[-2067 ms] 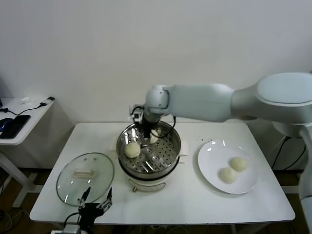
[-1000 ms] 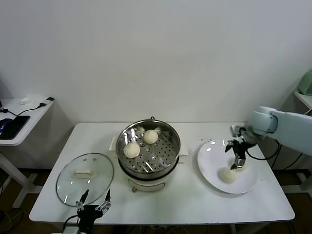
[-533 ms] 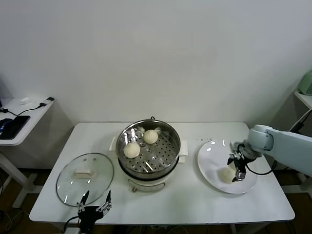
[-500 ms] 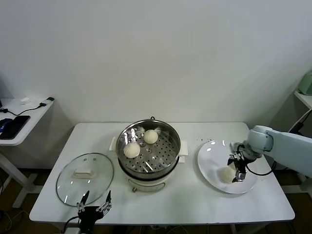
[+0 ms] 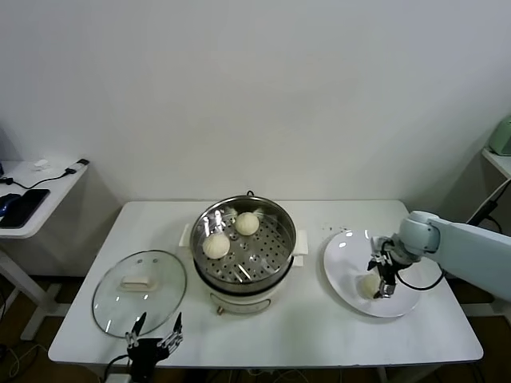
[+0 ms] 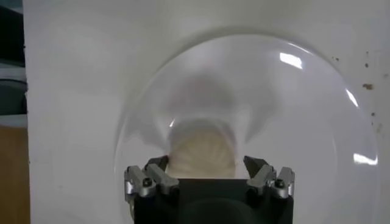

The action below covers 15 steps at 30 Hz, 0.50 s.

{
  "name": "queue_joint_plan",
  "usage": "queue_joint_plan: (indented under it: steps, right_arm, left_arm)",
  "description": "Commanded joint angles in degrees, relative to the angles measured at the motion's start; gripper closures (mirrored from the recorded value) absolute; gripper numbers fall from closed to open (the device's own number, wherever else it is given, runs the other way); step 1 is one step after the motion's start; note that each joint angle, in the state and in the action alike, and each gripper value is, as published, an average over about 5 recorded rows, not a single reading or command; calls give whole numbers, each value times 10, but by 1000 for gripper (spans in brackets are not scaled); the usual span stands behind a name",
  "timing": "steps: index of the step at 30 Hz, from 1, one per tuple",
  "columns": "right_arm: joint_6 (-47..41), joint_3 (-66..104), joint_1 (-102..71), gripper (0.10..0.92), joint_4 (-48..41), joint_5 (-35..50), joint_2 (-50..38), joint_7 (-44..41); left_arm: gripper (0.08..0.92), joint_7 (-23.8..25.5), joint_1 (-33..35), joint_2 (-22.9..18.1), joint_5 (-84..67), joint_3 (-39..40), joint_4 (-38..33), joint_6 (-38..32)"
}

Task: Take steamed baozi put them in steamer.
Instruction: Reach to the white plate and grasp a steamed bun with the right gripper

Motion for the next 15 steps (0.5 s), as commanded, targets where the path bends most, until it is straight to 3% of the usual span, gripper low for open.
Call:
queue_joint_plan:
  steps: [1, 6, 15]
  right_arm:
    - [-3, 7, -8, 203, 0, -7, -1, -1]
    - [-5, 0, -1, 224, 1, -9, -3, -4]
    - [-5, 5, -3, 356, 4, -13, -4, -4]
  left_arm:
    - [177, 0, 0, 0, 0, 1, -1, 1]
    - [177, 1, 0, -1, 1, 3, 0, 2]
    - [177, 0, 0, 0, 1, 4, 2, 1]
